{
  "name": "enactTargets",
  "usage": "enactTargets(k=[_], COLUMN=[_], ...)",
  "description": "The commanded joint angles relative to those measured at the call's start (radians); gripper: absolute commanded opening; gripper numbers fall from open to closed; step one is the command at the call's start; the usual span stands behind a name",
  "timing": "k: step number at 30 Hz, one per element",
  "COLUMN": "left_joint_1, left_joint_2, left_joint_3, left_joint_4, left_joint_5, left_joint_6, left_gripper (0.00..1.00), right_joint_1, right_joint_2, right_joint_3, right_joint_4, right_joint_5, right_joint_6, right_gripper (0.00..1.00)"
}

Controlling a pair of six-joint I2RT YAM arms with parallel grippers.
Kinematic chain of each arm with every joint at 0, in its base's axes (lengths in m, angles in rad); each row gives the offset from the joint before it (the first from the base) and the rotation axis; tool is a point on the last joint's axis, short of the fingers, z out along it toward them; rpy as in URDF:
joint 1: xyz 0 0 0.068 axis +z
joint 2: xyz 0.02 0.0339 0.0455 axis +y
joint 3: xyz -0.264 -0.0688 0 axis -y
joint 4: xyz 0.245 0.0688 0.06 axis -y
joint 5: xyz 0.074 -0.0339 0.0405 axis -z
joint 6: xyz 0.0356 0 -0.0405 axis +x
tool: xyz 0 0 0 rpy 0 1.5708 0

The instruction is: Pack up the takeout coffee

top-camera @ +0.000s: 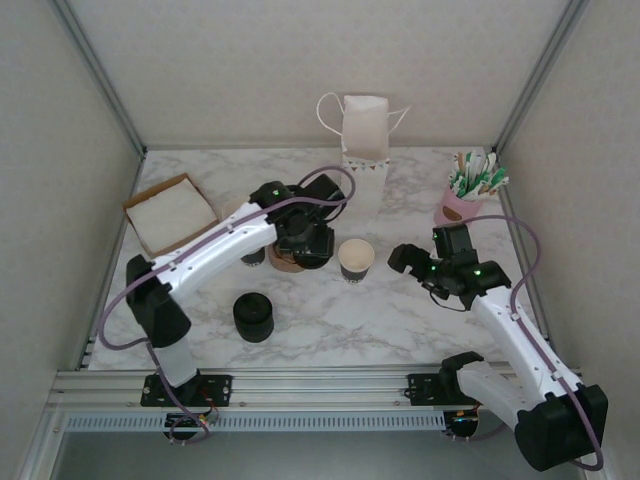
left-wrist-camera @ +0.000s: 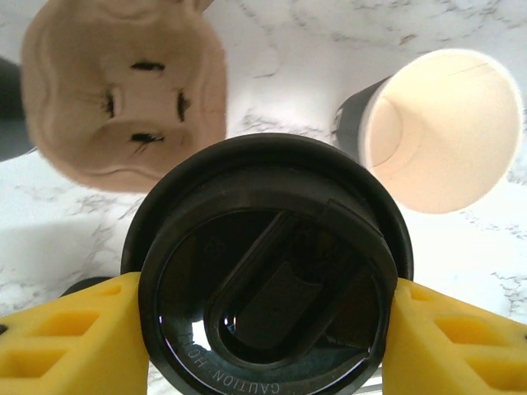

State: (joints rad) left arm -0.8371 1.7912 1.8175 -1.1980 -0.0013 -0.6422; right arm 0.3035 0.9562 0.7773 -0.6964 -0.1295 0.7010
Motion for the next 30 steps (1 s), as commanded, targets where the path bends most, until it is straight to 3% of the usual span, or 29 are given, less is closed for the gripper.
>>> enactTargets(k=[1, 14, 30], left_joint_1=[-0.024, -0.08, -0.097], left_joint_2=[0.077, 0.354, 0.439], left_joint_3=[0.108, 0.451, 0.479], left_joint_4=[-0.05, -0.126, -0.095], left_joint_5=[-0.032, -0.037, 0.001], left_joint_6=[0.029, 0.05, 0.062], left_gripper=[0.51, 0.51, 0.51], right_joint_1=[-0.036, -0.136, -0.17], right_joint_2=[-0.019, -0.03, -0.012], right_joint_3=[-0.028, -0.081, -0.105], right_joint_4=[-0.011, 0.007, 0.038], right_joint_5=[-0.029, -0.101, -0.154], right_joint_6=[-0.029, -0.063, -0.079], right_gripper=[0.99, 0.99, 0.99])
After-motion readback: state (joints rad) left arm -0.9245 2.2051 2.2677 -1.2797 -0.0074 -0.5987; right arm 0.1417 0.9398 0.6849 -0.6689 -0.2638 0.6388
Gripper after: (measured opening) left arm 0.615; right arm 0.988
